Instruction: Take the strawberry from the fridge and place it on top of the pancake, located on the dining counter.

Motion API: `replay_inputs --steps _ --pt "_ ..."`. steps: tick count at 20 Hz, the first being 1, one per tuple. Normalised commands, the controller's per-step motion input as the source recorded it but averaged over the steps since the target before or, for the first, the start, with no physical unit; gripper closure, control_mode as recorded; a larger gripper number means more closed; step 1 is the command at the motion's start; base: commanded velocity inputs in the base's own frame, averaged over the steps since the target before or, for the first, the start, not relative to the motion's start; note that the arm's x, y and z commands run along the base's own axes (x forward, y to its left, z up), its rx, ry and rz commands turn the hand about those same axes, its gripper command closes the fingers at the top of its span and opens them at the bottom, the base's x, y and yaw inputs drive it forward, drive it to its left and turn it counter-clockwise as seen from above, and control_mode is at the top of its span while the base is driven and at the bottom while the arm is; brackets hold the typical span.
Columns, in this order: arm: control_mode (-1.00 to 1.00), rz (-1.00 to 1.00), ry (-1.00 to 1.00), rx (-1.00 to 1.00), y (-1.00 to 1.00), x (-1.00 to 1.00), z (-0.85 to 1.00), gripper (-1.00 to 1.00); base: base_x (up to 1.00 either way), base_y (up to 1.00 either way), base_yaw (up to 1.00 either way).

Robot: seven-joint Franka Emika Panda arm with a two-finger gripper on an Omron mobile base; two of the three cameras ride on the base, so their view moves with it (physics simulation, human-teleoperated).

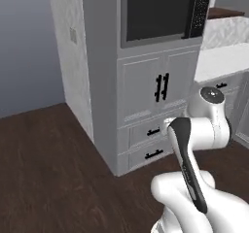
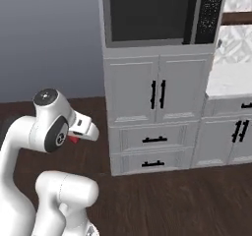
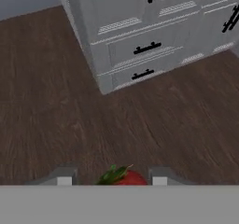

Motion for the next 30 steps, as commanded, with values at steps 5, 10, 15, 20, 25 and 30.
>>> replay_inputs --steps 5,10,15,20,25,30 --pt "1.0 0.0 0.0 0.0 0.0 0.0 0.0 1.0 0.13 0.64 0.84" --pt "1.0 0.0 0.0 0.0 0.0 0.0 0.0 1.0 0.37 0.63 0.76" --pt "1.0 0.0 0.0 0.0 0.0 0.0 0.0 1.0 0.76 0.67 0.31" --pt "1.0 0.0 0.0 0.0 0.0 0.0 0.0 1.0 1.0 0.54 -0.02" --pt "1.0 0.0 0.0 0.0 0.0 0.0 0.0 1.0 1.0 0.08 -0.06" --pt "1.0 0.0 0.0 0.0 0.0 0.0 0.0 1.0 1.0 0.0 -0.08"
